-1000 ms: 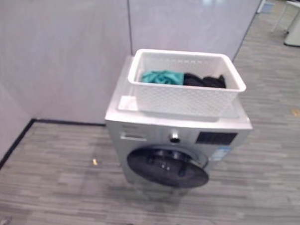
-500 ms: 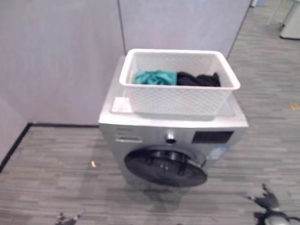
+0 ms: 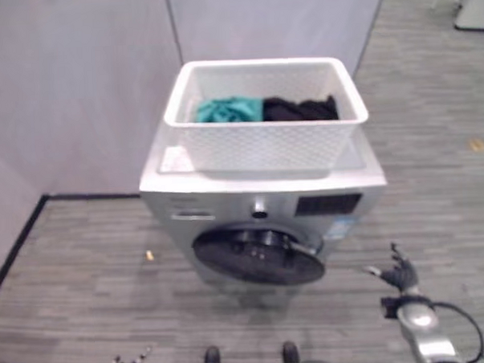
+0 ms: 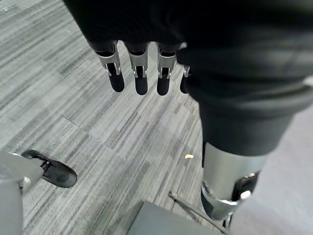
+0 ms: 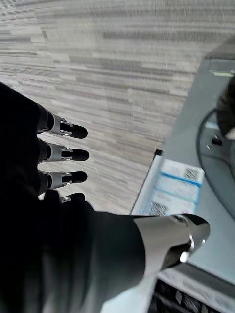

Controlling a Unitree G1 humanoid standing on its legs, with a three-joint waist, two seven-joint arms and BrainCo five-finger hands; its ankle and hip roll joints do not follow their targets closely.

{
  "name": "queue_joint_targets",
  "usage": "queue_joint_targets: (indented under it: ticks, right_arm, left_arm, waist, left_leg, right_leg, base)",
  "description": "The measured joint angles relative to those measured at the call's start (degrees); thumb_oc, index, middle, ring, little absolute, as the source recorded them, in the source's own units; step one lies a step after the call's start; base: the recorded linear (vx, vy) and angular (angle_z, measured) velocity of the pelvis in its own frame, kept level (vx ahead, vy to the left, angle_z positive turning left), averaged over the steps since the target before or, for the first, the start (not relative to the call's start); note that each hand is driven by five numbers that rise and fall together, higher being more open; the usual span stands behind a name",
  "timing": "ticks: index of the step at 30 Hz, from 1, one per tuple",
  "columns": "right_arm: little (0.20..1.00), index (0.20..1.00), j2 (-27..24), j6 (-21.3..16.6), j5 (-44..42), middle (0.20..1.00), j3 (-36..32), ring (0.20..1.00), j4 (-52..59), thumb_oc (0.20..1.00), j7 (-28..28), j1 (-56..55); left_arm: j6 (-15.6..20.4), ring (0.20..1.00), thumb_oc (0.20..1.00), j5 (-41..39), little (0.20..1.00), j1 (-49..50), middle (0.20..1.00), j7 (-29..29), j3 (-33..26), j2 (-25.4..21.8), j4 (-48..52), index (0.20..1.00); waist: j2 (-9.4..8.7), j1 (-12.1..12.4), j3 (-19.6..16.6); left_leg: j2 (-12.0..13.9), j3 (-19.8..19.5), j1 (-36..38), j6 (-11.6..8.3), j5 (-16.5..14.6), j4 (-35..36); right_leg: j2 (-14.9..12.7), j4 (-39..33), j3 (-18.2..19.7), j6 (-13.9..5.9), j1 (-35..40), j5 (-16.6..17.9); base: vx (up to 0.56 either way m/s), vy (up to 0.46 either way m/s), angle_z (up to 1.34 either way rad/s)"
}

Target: Grab the laundry basket,head to the washer,open it,put in the laundry and shut it.

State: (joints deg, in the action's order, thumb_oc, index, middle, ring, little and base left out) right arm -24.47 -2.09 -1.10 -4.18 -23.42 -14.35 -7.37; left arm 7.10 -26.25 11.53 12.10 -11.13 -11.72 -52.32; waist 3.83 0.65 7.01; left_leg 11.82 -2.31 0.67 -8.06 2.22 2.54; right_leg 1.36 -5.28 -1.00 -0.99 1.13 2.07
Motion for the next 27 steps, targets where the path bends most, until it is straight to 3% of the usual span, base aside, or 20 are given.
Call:
queue_joint_targets:
  ticks: [2, 3, 4, 6, 7, 8, 10, 12, 14, 16, 17, 20, 21, 22, 23, 24, 25, 26, 27]
  right_arm:
    - [1.0, 1.0, -1.29, 0.18, 0.01, 1.0, -0.22, 1.0, 0.09, 1.0, -0.71, -0.52]
    - [1.0, 1.0, -1.63, 0.67, 0.03, 1.0, -0.18, 1.0, 0.1, 1.0, -1.26, -0.46]
    - [1.0, 1.0, -1.09, 0.78, 0.03, 1.0, -0.18, 1.0, 0.6, 1.0, -1.88, -0.51]
    - [1.0, 1.0, -1.0, 0.9, 0.01, 1.0, -0.51, 1.0, 1.91, 1.0, -2.02, -1.78]
    - [1.0, 1.0, -0.43, 0.96, 0.0, 1.0, -1.88, 1.0, 3.76, 1.0, -2.07, -2.85]
    - [1.0, 1.0, -0.49, 0.89, 0.0, 1.0, -2.29, 1.0, 4.65, 1.0, -2.26, -3.19]
    - [1.0, 1.0, -0.58, 0.98, -0.01, 1.0, -2.76, 1.0, 4.69, 1.0, -2.41, -2.62]
    - [1.0, 1.0, -0.51, 1.1, -0.01, 1.0, -2.9, 1.0, 4.57, 1.0, -2.41, -2.94]
    - [1.0, 1.0, 0.07, 1.06, -0.04, 1.0, -4.1, 1.0, 4.32, 1.0, -2.41, -2.81]
    - [1.0, 1.0, 0.41, 1.12, -0.03, 1.0, -4.67, 1.0, 4.09, 1.0, -2.77, -2.19]
    - [1.0, 1.0, 1.93, 1.4, 0.03, 1.0, -3.91, 1.0, 4.64, 1.0, -2.78, -2.14]
    - [1.0, 1.0, 3.98, 1.8, 0.66, 1.0, -4.1, 1.0, 4.64, 1.0, -2.96, -1.66]
    - [1.0, 1.0, 4.13, 2.79, 0.99, 1.0, -3.68, 1.0, 3.6, 1.0, -3.13, 0.73]
    - [1.0, 1.0, 4.14, 2.91, 1.02, 1.0, -3.66, 1.0, 3.68, 1.0, -3.43, 1.13]
    - [1.0, 1.0, 4.15, 3.12, 1.04, 1.0, -3.42, 1.0, 3.63, 1.0, -3.77, 1.33]
    - [1.0, 1.0, 4.13, 3.31, 1.1, 1.0, -3.31, 1.0, 3.13, 1.0, -4.06, 1.22]
    - [1.0, 1.0, 4.07, 3.77, 1.19, 1.0, -3.36, 1.0, 2.1, 1.0, -4.3, 1.17]
    - [1.0, 1.0, 3.88, 4.47, 1.21, 1.0, -3.88, 1.0, 1.94, 1.0, -4.63, 0.89]
    - [1.0, 1.0, 3.68, 4.93, 1.52, 1.0, -4.89, 1.0, 1.76, 1.0, -5.02, 0.49]
  left_arm:
    - [0.01, 1.0, 1.0, -0.14, 1.0, -2.2, 1.0, 0.07, 1.18, 0.08, 0.02, 1.0]
    - [0.07, 1.0, 1.0, -0.3, 1.0, -3.35, 1.0, 0.06, 2.0, 0.23, 0.1, 1.0]
    - [-0.01, 1.0, 1.0, -0.3, 1.0, -4.21, 1.0, 0.02, 2.38, 0.23, 0.0, 1.0]
    - [-0.05, 1.0, 1.0, -0.3, 1.0, -5.45, 1.0, 0.04, 2.94, 0.07, -0.08, 1.0]
    - [-0.03, 1.0, 1.0, -0.29, 1.0, -6.35, 1.0, 0.02, 3.82, 0.01, -0.04, 1.0]
    - [0.04, 1.0, 1.0, -0.28, 1.0, -6.33, 1.0, 0.03, 4.23, 0.22, 0.06, 1.0]
    - [0.02, 1.0, 1.0, -0.28, 1.0, -6.66, 1.0, -0.05, 5.8, 0.36, 0.93, 1.0]
    - [0.02, 1.0, 1.0, -0.29, 1.0, -7.66, 1.0, -0.09, 7.26, 1.03, 1.41, 1.0]
    - [-0.04, 1.0, 1.0, -0.27, 1.0, -8.07, 1.0, -0.11, 8.64, 1.42, 3.07, 1.0]
    - [-0.09, 1.0, 1.0, -0.23, 1.0, -8.06, 1.0, -0.27, 10.67, 1.2, 4.54, 1.0]
    - [-0.12, 1.0, 1.0, 0.25, 1.0, -7.45, 1.0, -0.52, 10.7, 0.54, 4.96, 1.0]
    - [-0.27, 1.0, 1.0, 0.96, 1.0, -5.26, 1.0, -1.24, 11.2, -1.13, 4.88, 1.0]
    - [-0.64, 1.0, 1.0, 2.29, 1.0, -3.98, 1.0, -1.69, 11.24, -1.39, 4.77, 1.0]
    - [-0.73, 1.0, 1.0, 2.63, 1.0, -3.64, 1.0, -2.25, 11.2, -1.72, 4.7, 1.0]
    - [-0.88, 1.0, 1.0, 2.7, 1.0, -3.33, 1.0, -2.4, 11.18, -2.5, 4.37, 1.0]
    - [-1.19, 1.0, 1.0, 2.97, 1.0, -3.12, 1.0, -2.4, 10.9, -3.19, 4.35, 1.0]
    - [-1.25, 1.0, 1.0, 3.33, 1.0, -2.7, 1.0, -2.34, 10.23, -3.6, 4.38, 1.0]
    - [-1.38, 1.0, 1.0, 3.67, 1.0, -2.84, 1.0, -2.38, 9.76, -3.77, 4.42, 1.0]
    - [-1.42, 1.0, 1.0, 3.73, 1.0, -3.25, 1.0, -2.46, 9.82, -3.95, 4.48, 1.0]
  waist:
    - [-0.05, -0.42, 0.62]
    - [-1.16, -0.54, 1.38]
    - [-2.65, -0.82, 2.23]
    - [-3.5, -1.63, 2.65]
    - [-4.03, -2.18, 2.84]
    - [-3.94, -3.37, 2.62]
    - [-2.61, -4.53, 2.14]
    - [-1.19, -5.13, 1.76]
    - [-1.03, -5.15, 1.52]
    - [-1.34, -5.63, 1.23]
    - [-4.33, -4.94, 0.03]
    - [-6.71, -4.06, -0.37]
    - [-5.62, -3.91, -0.03]
    - [-4.91, -3.83, 0.15]
    - [-4.48, -3.66, 0.43]
    - [-3.96, -3.36, 0.76]
    - [-3.45, -3.08, 0.53]
    - [-3.22, -3.11, 0.42]
    - [-2.96, -2.86, 0.67]
  left_leg:
    - [-0.48, 0.21, -2.54, -0.93, 2.36, -1.51]
    - [-1.21, 1.73, -2.65, -0.2, 4.86, -0.58]
    - [-1.78, 3.82, -3.12, 0.72, 1.74, -6.14]
    - [-1.51, 4.49, -2.59, -0.6, -1.03, -11.76]
    - [-1.55, 5.49, -2.85, -1.7, -2.81, -18.06]
    - [-1.22, 5.52, -1.81, -1.68, -3.39, -19.44]
    - [-0.01, 5.14, 1.52, -1.82, -4.36, -17.52]
    - [0.14, 5.18, 6.09, -2.68, -5.69, -9.56]
    - [-0.44, 5.6, 8.57, -1.89, -7.89, -3.4]
    - [-2.53, 5.39, 8.52, -0.53, -9.59, 0.02]
    - [-7.81, 5.0, 8.19, 2.13, -8.04, 0.6]
    - [-13.88, 5.92, 5.55, 6.54, -10.52, -5.24]
    - [-14.36, 7.56, 3.34, 8.26, -11.95, -8.67]
    - [-14.41, 8.47, 3.14, 8.6, -11.98, -9.7]
    - [-14.25, 9.11, 2.5, 9.34, -12.21, -10.79]
    - [-13.89, 9.27, 2.29, 9.99, -12.57, -11.17]
    - [-13.3, 9.62, 1.85, 10.92, -11.7, -10.98]
    - [-13.02, 8.91, 1.06, 11.43, -11.42, -11.28]
    - [-12.86, 7.85, 0.91, 11.61, -10.76, -10.97]
  right_leg:
    - [-0.58, -0.02, -1.87, 0.79, -0.61, 0.52]
    - [-1.52, -0.03, -2.37, 2.3, -1.31, 1.42]
    - [-3.01, 0.01, -3.16, 2.84, -0.59, 1.52]
    - [-4.5, 0.18, -4.96, 3.37, -0.39, 2.22]
    - [-5.73, 0.02, -6.02, 3.0, -0.33, 2.53]
    - [-6.43, 0.39, -6.73, 2.74, -0.27, 2.14]
    - [-6.56, 0.47, -7.57, 1.21, -1.33, 3.24]
    - [-6.48, 0.54, -8.75, -0.26, -1.26, 3.74]
    - [-8.22, 0.56, -10.76, -2.39, -1.6, 5.22]
    - [-10.5, 0.51, -11.61, -4.07, -2.23, 6.28]
    - [-14.97, 0.53, -10.36, -4.69, -3.48, 7.33]
    - [-20.66, 3.05, -8.24, -6.32, -5.15, 10.53]
    - [-21.23, 4.18, -7.43, -6.23, -7.96, 17.22]
    - [-21.21, 4.6, -7.42, -6.43, -8.89, 20.62]
    - [-21.06, 5.11, -7.78, -3.28, -9.78, 23.41]
    - [-20.8, 6.42, -7.95, -4.16, -10.28, 22.01]
    - [-19.55, 9.89, -8.49, -6.4, -10.52, 15.79]
    - [-18.98, 14.25, -8.23, -7.21, -11.15, 10.15]
    - [-18.32, 20.08, -7.46, -6.81, -11.26, 6.05]
  base:
    - [-0.21, -0.05, 0.3]
    - [-0.22, 0.002, 0.33]
    - [-0.23, 0.033, 0.26]
    - [-0.14, 0.042, 0.33]
    - [-0.08, 0.095, 0.51]
    - [-0.1, 0.135, 0.56]
    - [-0.07, 0.153, 0.46]
    - [-0.11, 0.218, 0.48]
    - [-0.15, 0.31, 0.48]
    - [-0.15, 0.309, 0.4]
    - [-0.23, 0.393, 0.05]
    - [-0.24, 0.318, -0.18]
    - [-0.26, 0.209, -0.42]
    - [-0.21, 0.137, -0.47]
    - [-0.18, 0.105, -0.2]
    - [-0.17, 0.085, -0.14]
    - [-0.19, 0.095, 0.09]
    - [-0.08, 0.028, 0.24]
    - [-0.06, 0.001, 0.48]
